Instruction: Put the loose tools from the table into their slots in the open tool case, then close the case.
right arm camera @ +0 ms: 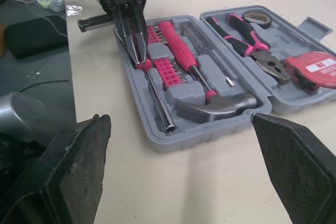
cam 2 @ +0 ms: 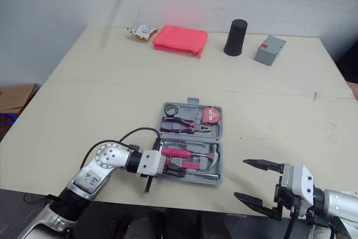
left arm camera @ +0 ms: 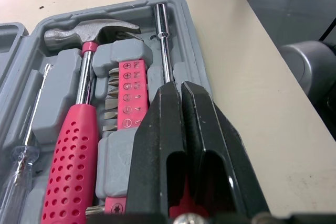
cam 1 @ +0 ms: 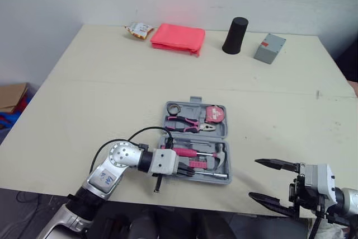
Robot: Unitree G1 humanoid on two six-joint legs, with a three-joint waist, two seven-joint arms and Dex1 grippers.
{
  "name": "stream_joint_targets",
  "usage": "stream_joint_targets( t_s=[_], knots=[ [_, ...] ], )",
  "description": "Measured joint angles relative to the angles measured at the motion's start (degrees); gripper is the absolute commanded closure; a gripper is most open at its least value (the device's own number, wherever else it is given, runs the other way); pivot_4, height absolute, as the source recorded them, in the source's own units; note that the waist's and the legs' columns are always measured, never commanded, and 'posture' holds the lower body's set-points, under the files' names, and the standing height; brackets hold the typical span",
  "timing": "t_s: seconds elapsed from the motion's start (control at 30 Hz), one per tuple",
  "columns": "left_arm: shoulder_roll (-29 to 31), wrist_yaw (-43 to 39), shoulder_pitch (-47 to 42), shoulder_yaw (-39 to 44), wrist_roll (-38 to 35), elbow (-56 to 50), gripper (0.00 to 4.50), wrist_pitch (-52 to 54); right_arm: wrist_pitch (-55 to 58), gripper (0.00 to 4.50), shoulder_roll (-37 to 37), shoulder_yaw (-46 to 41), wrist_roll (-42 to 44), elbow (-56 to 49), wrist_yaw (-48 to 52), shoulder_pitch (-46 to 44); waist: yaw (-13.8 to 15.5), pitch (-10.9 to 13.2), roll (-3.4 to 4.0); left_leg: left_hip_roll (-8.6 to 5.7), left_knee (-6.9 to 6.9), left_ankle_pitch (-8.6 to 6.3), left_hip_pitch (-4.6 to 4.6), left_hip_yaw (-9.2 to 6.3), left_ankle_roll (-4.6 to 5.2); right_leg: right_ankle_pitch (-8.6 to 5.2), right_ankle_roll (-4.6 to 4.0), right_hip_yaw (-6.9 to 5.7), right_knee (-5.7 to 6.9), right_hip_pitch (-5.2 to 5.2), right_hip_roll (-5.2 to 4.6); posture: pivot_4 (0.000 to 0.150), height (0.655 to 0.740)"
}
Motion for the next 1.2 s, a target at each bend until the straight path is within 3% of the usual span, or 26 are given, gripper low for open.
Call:
stream_joint_targets(
  t_s=[0.1, 0.23, 0.47, 0.6, 0.63, 0.67, 0.77, 0.9, 1.07, 1.2],
  knots=[
    [0.01, 1.40, 1.00, -0.01, 0.00, 0.03, 4.44, 1.28, -0.12, 0.00, 0.40, 0.00, -0.44, 0.29, -0.83, -0.21, -0.02, -0.41, -0.11, -0.05, -0.26, -0.01, 0.50, 0.01, -0.01, -0.05, -0.10, 0.12, -0.07, 0.33, 0.00, 0.150, 0.7400],
    [0.00, 1.99, 1.09, -0.05, -0.08, -0.03, 4.44, 4.89, -0.26, 0.00, 1.13, 0.17, -1.02, 0.52, -2.00, -1.15, -0.20, -0.83, 0.11, -0.06, -0.66, -0.20, 1.00, -0.27, -0.35, -0.31, -1.10, 0.15, -0.63, 1.14, 0.13, 0.150, 0.7400],
    [-0.07, 1.30, 1.42, 0.60, -0.82, 0.52, 4.44, 4.99, 5.56, 0.00, 1.68, 1.08, -2.28, 0.25, -9.91, -5.20, -0.84, -1.02, 0.04, -0.07, -1.23, -0.22, 1.70, -0.26, -0.39, -0.29, -1.28, 0.22, -1.46, 1.89, 0.13, 0.150, 0.7400],
    [-1.40, -0.95, 3.89, 7.13, -9.84, 1.95, 4.44, 3.59, 11.56, 0.00, 1.59, 2.83, -2.86, 0.19, -14.76, -8.73, -1.43, -0.82, 0.24, -0.08, -1.34, -0.18, 1.36, -0.25, -0.37, -0.16, -1.08, 0.19, -1.41, 1.39, 0.18, 0.150, 0.7400],
    [-1.28, -1.30, 3.84, 8.99, -12.11, 1.74, 4.50, 4.41, 11.94, 0.55, 1.49, 3.07, -2.91, 0.23, -14.93, -9.72, -1.34, -0.77, 0.12, -0.07, -1.29, 0.02, 0.95, -0.32, -0.21, 0.14, -0.53, 0.14, -1.30, 0.80, 0.26, 0.150, 0.7400],
    [-0.95, -1.52, 3.58, 11.06, -14.16, 1.51, 4.50, 5.38, 12.19, 0.81, 1.21, 3.46, -3.16, 0.37, -15.04, -10.84, -1.31, -0.75, 0.07, -0.07, -1.22, 0.04, 0.53, -0.40, -0.24, 0.29, -0.27, 0.14, -1.26, 0.37, 0.32, 0.150, 0.7400],
    [1.77, -1.14, 1.51, 17.06, -18.29, 0.82, 4.50, 8.74, 12.27, 2.35, -0.32, 5.61, -5.64, 2.64, -14.62, -14.01, -1.05, -0.76, 0.04, -0.09, -1.02, 0.36, -0.52, -0.34, -0.71, 0.25, -0.16, 0.20, -1.14, -0.70, 0.38, 0.150, 0.7400],
    [5.96, -0.06, -0.16, 22.20, -17.67, 4.02, 4.50, 9.92, 11.47, 4.47, -0.70, 9.01, -8.76, 8.71, -13.94, -20.00, -0.78, -0.68, 0.04, -0.16, -0.90, 0.21, -0.72, -0.07, -0.74, 0.05, 0.06, 0.42, -0.97, -1.09, 0.36, 0.150, 0.7400],
    [7.21, 3.44, -1.19, 21.26, -8.83, 15.08, 4.50, 7.11, 10.16, 4.47, -0.52, 17.97, -14.59, 17.99, -11.78, -30.37, -1.34, -0.10, -0.30, -0.14, -0.56, 0.15, -0.65, 0.13, -0.69, 0.05, 0.05, 0.60, -0.57, -1.15, 0.35, 0.150, 0.7400],
    [3.74, 5.89, -3.05, 19.69, -5.74, 18.01, 4.50, 5.43, 9.39, 4.47, 1.27, 23.21, -17.78, 23.35, -10.51, -36.28, -0.98, -0.02, -0.32, -0.13, -0.34, 0.12, -0.65, 0.17, -0.63, 0.05, 0.06, 0.63, -0.33, -1.17, 0.30, 0.150, 0.7400]
  ],
)
